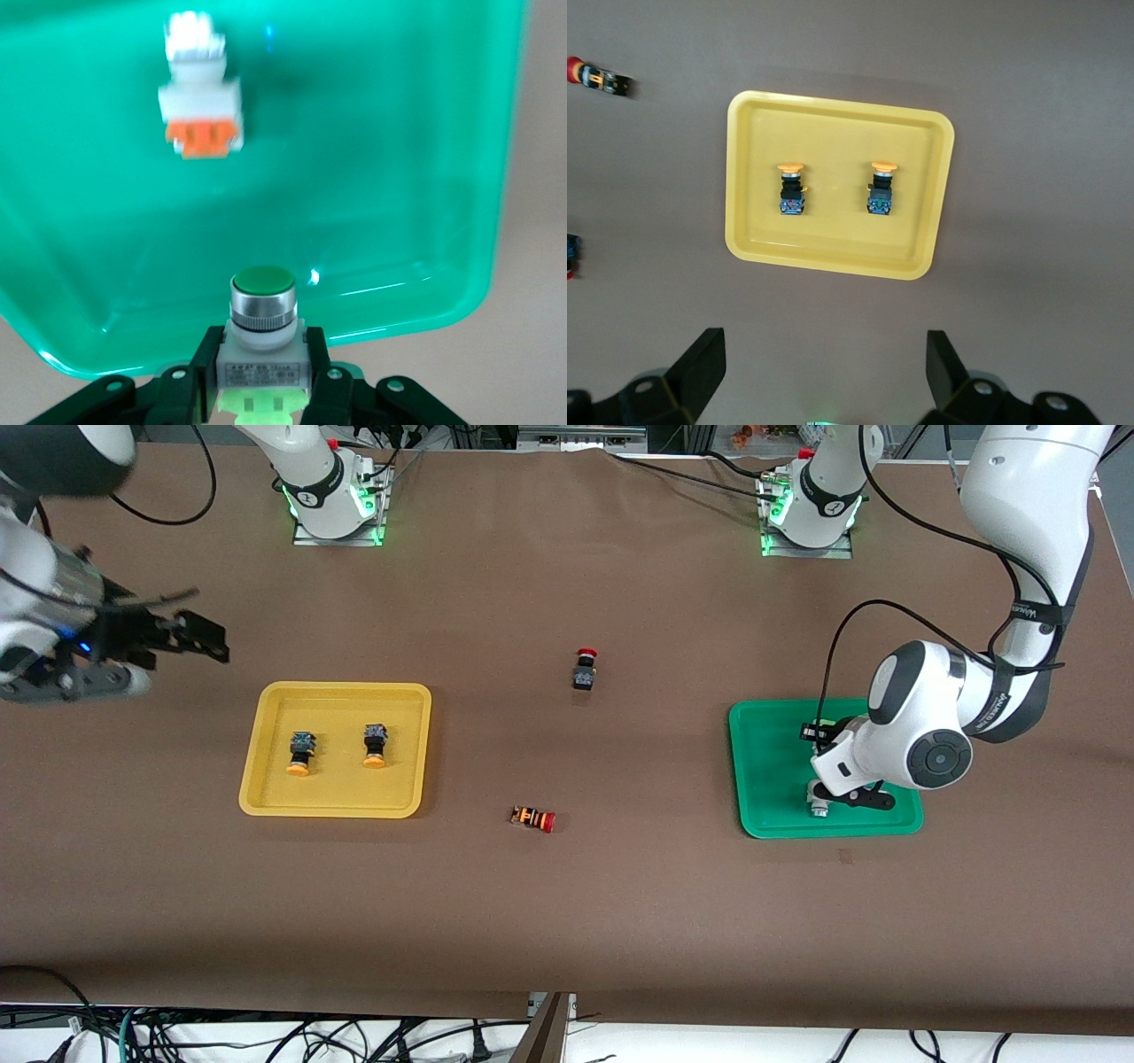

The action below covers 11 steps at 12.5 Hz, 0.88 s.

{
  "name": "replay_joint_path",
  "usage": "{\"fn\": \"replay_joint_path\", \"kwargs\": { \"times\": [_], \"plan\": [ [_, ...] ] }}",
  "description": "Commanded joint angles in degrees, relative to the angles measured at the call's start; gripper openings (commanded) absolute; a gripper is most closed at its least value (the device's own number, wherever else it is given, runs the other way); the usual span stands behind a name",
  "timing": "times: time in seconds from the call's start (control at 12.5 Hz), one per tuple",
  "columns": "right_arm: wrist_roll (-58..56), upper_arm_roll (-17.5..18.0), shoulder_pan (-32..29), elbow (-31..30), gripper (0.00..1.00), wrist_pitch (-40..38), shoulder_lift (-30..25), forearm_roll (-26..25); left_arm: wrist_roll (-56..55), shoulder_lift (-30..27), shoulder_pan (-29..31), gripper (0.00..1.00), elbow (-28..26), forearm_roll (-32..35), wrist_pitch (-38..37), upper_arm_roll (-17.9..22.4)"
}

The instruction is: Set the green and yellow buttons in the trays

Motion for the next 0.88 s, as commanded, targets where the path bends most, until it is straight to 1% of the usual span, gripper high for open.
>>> {"fn": "replay_joint_path", "kwargs": {
  "times": [0.0, 0.08, 0.16, 0.24, 0.4, 0.48, 0.56, 0.72, 0.8],
  "plan": [
    [-0.54, 1.33, -1.55, -2.39, 1.0, -2.25, -3.77, -1.18, -1.3, -0.59, 3.49, 0.03, -4.37, -0.32, 3.94, -0.56],
    [-0.54, 1.24, -1.46, -2.22, 1.0, -2.79, -3.6, -1.7, -1.31, -0.33, 4.72, 0.31, -3.94, -0.93, 4.83, -0.56],
    [-0.63, 1.33, -1.46, -1.52, 1.0, -2.88, -3.25, -2.93, -1.31, -0.33, 4.99, 0.99, -3.68, -0.85, 5.88, -0.56],
    [-0.89, 1.15, -1.46, -0.73, 1.0, -2.88, -2.55, -2.94, -1.57, -1.03, 5.17, 1.0, -3.33, -1.02, 5.54, -0.82],
    [-0.72, 1.06, -1.37, -0.28, 1.0, -2.79, -1.93, -2.94, -3.67, -4.27, 5.09, 1.0, -2.8, -2.26, 3.79, -0.91],
    [-0.63, 1.06, -1.37, -0.28, 1.0, -2.88, -1.93, -3.03, -3.07, -5.59, 5.17, 1.0, -0.27, -2.34, 1.87, -0.91],
    [-0.54, 1.06, -1.37, -0.28, 1.0, -2.88, -1.84, -3.03, -3.15, -6.56, 5.26, 1.0, 3.76, -2.43, -2.68, -0.82],
    [-0.45, 1.06, -1.37, -0.28, 1.0, -2.79, -1.66, -3.11, -3.33, -7.89, 5.52, 1.0, 14.37, -3.04, -14.7, -0.38],
    [-0.45, 1.15, -1.2, -0.28, 1.0, -2.62, -1.66, -3.2, -3.07, -7.89, 7.27, 1.0, 18.43, -3.74, -17.63, -0.73]
  ]
}}
